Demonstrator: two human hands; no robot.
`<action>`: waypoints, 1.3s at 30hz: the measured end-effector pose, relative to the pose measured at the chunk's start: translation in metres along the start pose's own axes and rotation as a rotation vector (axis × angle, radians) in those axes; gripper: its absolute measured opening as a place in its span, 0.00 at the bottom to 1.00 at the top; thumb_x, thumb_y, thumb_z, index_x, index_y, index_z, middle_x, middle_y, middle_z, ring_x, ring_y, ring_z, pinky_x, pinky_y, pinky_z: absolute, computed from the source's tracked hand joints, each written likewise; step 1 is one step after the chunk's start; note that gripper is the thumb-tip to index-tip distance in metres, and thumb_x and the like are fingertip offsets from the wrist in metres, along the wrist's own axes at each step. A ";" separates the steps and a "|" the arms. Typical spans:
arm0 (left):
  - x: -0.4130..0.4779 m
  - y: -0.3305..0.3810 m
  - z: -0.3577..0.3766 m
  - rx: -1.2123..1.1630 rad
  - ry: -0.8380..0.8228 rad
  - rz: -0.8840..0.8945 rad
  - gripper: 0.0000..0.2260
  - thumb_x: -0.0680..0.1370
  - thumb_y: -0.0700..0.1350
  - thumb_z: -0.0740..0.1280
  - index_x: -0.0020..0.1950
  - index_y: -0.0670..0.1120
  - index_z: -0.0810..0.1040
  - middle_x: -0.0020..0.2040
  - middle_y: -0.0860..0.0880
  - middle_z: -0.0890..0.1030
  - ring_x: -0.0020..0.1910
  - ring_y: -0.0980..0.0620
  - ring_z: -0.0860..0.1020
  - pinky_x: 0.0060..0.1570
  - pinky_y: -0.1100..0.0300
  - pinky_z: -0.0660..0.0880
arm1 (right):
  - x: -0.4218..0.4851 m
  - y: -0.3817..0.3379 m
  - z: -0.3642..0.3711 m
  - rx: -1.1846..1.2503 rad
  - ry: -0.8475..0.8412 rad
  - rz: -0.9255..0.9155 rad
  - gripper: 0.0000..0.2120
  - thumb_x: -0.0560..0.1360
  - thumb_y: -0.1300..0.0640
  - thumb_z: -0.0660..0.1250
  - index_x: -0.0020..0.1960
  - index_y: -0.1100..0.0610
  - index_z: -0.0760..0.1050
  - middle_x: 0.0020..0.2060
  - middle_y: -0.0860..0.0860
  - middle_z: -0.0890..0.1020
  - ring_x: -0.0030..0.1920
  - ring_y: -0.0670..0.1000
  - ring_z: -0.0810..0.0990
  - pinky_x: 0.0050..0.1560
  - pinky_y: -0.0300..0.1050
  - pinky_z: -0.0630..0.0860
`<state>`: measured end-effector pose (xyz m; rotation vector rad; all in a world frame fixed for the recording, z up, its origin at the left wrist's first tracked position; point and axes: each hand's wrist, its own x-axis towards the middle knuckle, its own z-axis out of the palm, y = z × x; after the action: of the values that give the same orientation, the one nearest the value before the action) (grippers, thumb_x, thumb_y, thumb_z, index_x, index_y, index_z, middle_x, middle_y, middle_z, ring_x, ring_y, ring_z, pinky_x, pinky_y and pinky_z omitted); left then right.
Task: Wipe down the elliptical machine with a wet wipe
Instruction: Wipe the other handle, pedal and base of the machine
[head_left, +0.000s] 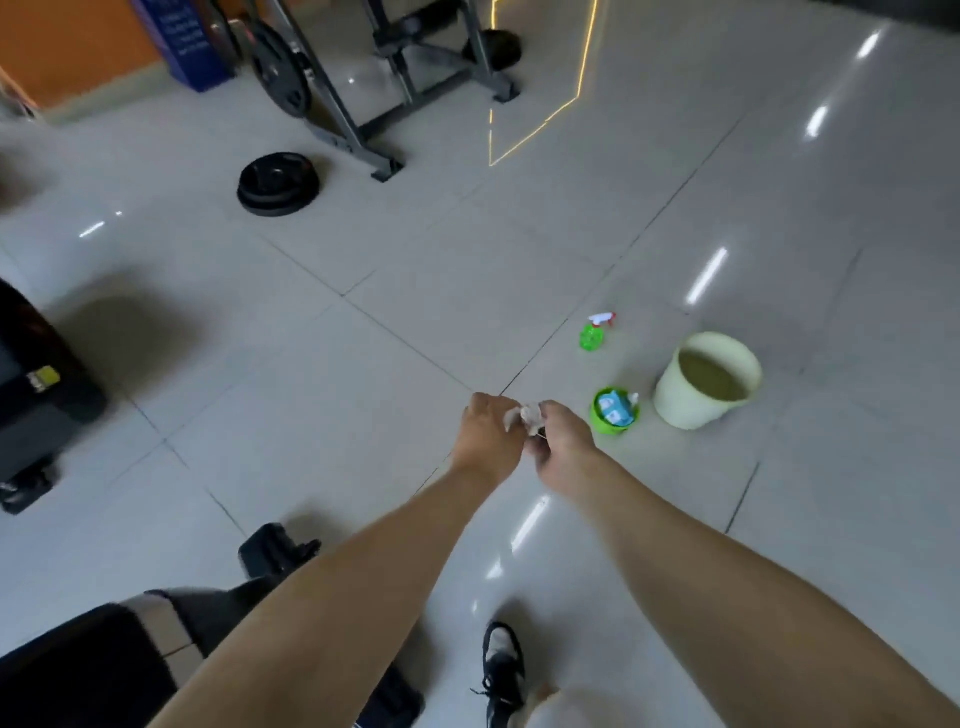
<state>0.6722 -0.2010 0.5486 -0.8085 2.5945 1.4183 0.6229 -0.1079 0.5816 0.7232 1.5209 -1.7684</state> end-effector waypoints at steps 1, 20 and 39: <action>0.000 0.019 0.000 0.032 -0.023 0.024 0.08 0.81 0.47 0.63 0.56 0.50 0.80 0.59 0.50 0.72 0.59 0.48 0.75 0.55 0.54 0.76 | -0.008 -0.013 -0.008 0.011 0.014 -0.015 0.07 0.74 0.66 0.60 0.41 0.58 0.74 0.39 0.55 0.82 0.38 0.52 0.75 0.32 0.37 0.72; -0.023 0.266 0.106 0.138 -0.305 0.357 0.06 0.81 0.46 0.65 0.57 0.46 0.76 0.47 0.52 0.80 0.47 0.50 0.78 0.42 0.60 0.68 | -0.094 -0.158 -0.211 0.202 0.213 -0.148 0.05 0.73 0.55 0.72 0.48 0.53 0.78 0.42 0.51 0.81 0.41 0.49 0.77 0.40 0.43 0.71; 0.120 0.411 0.296 0.195 -0.465 0.252 0.07 0.79 0.39 0.68 0.57 0.45 0.76 0.57 0.43 0.81 0.54 0.48 0.77 0.50 0.60 0.70 | 0.067 -0.290 -0.378 0.122 0.447 -0.172 0.06 0.79 0.58 0.69 0.44 0.51 0.81 0.51 0.58 0.84 0.51 0.59 0.82 0.58 0.52 0.80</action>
<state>0.3184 0.1652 0.6557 -0.1074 2.4645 1.1974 0.3434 0.2788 0.6440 1.1380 1.8201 -1.9279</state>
